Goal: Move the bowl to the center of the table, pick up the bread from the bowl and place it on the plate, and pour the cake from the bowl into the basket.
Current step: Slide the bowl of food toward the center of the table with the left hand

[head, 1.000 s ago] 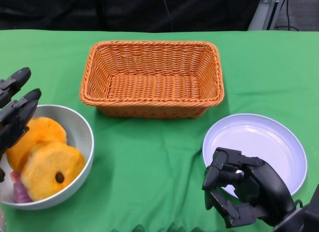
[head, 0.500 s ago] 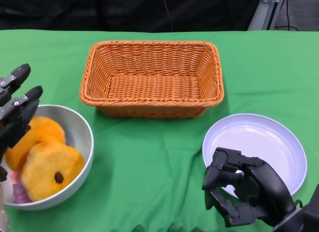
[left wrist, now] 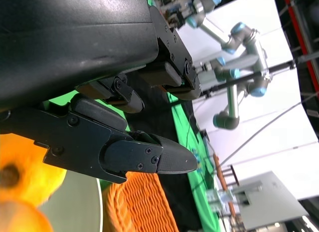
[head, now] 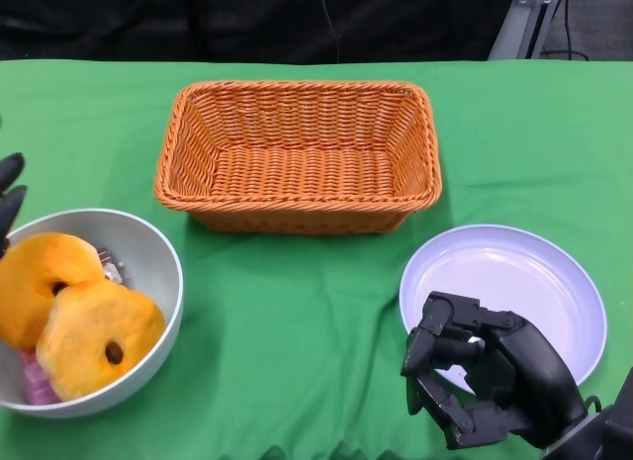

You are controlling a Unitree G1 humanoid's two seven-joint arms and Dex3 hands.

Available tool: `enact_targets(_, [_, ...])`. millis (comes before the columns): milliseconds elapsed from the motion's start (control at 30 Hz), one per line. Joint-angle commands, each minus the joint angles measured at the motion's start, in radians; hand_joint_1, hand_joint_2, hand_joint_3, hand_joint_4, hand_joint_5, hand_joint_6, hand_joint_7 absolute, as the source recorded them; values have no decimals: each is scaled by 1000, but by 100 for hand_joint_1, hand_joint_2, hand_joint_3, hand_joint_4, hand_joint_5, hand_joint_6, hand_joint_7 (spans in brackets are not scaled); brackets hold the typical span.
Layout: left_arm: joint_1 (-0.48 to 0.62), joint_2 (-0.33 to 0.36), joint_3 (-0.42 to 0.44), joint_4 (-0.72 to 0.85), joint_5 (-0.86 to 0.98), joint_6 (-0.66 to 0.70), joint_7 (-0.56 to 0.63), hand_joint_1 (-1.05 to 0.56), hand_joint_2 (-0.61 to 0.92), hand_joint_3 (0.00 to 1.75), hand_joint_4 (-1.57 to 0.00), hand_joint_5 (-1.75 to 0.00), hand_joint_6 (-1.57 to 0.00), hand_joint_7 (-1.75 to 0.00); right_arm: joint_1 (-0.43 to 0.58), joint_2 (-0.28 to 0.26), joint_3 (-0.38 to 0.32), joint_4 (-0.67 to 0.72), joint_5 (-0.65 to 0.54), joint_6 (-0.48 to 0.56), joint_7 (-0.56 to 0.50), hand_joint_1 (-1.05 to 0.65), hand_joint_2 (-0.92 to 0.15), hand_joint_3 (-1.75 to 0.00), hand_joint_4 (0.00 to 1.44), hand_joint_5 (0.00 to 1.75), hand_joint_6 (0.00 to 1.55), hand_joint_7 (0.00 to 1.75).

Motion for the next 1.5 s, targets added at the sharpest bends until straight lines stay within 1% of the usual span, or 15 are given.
enact_targets(33, [-18,39,13,20,-8,-11,6,-66,92,32,-75,-3,-64,-2,-3,-7,-9,5,-3,-2,-7,-8,-50,-115,73,168,66,138])
enact_targets(167, [-24,41,17,28,-21,-8,4,-66,92,31,-76,-3,-65,-2,-4,-5,-9,9,0,-7,-6,-7,-49,-115,73,168,66,139])
enact_targets(300, [-24,55,11,43,7,-9,38,-66,92,30,-77,-3,-66,-2,-4,-4,-9,13,-1,-7,-10,-6,-50,-115,73,168,66,139])
enact_targets(500, [-24,82,-15,69,58,-2,78,-69,92,31,-74,-1,-64,0,-9,-3,-10,18,10,2,-3,-6,-50,-115,73,168,66,138])
enact_targets(633, [-23,107,-60,132,122,73,116,-65,92,30,-73,-1,-62,0,-8,-5,-11,18,5,-1,-7,-7,-49,-116,72,169,66,139])
enact_targets(767, [-28,101,-82,148,140,126,132,-63,92,30,-72,0,-64,-1,-6,-7,-11,15,3,-4,-7,-8,-49,-116,73,169,66,139])
enact_targets(1000, [-26,63,-98,131,129,209,101,-60,92,32,-69,0,-60,0,-3,-7,-10,12,3,1,-10,-7,-49,-115,73,168,66,139])
enact_targets(1133, [-17,47,-110,102,126,234,90,-59,92,32,-66,0,-58,0,-5,-6,-10,17,0,1,-12,-8,-50,-115,73,168,66,138])
enact_targets(1233, [-11,22,-110,88,121,268,116,-60,92,31,-66,0,-58,0,-7,-5,-10,16,4,3,-11,-8,-49,-116,73,168,66,139])
enact_targets(1300, [-5,11,-113,79,122,285,126,-60,92,34,-64,0,-57,0,-9,-5,-10,18,7,3,-8,-8,-49,-117,73,169,66,139])
enact_targets(1500, [9,-14,-110,50,87,296,99,-58,92,38,-60,0,-53,0,-8,-7,-10,18,-9,2,-22,-6,-49,-117,74,168,66,139])
